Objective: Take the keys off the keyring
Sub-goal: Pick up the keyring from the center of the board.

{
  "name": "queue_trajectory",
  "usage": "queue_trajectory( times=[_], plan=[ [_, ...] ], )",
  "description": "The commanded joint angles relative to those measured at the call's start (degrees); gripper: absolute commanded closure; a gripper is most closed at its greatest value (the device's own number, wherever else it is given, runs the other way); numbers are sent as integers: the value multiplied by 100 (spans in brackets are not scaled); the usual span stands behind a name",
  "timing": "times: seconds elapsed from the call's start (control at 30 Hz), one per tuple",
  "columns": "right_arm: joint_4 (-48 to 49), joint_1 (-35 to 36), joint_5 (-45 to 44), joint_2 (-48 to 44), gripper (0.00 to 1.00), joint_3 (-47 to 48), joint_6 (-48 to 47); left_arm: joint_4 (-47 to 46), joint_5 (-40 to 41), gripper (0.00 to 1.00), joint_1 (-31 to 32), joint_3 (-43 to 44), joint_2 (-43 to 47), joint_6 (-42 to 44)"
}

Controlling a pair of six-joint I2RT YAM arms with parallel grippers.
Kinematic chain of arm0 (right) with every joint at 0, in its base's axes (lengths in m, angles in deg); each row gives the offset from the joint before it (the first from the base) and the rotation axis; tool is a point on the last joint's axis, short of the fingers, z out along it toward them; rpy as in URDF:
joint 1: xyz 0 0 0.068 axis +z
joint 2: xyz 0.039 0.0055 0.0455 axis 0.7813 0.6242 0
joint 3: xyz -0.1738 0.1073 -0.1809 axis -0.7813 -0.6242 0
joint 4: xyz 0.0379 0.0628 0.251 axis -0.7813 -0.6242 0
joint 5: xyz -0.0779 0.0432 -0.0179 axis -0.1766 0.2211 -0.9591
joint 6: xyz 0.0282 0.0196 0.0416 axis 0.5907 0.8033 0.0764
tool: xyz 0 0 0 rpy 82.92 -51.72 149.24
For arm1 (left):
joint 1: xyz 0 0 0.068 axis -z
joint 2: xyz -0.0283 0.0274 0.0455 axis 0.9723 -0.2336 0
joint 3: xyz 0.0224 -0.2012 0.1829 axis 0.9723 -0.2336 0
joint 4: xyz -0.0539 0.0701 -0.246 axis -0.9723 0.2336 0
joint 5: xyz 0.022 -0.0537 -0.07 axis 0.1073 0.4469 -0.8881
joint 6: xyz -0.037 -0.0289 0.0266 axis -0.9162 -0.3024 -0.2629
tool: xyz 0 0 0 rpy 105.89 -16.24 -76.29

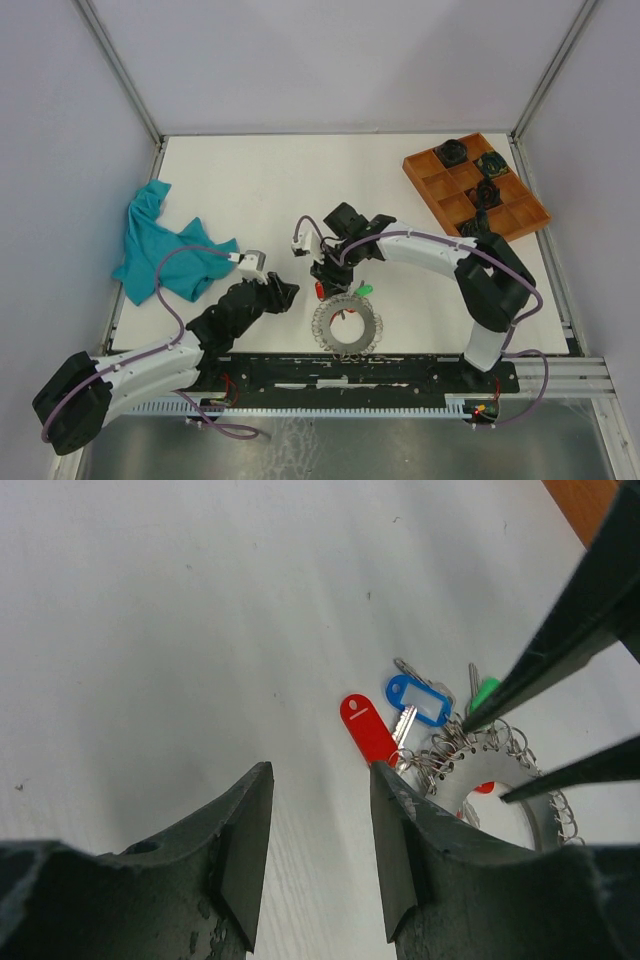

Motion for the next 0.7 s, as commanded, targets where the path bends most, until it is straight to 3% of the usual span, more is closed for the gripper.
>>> queue_trajectory(
  times=[0.0, 0.5, 0.67],
  plan=[
    [-248, -40, -368, 300, 55, 483, 659, -184, 11, 49, -34, -118, 200, -417],
    [-621, 220, -890, 791, 57, 763, 754, -84, -17, 49, -34, -409, 753, -501],
    [-819, 312, -1155, 881, 68, 856, 571, -66, -42, 49, -33, -402, 790, -518]
  ],
)
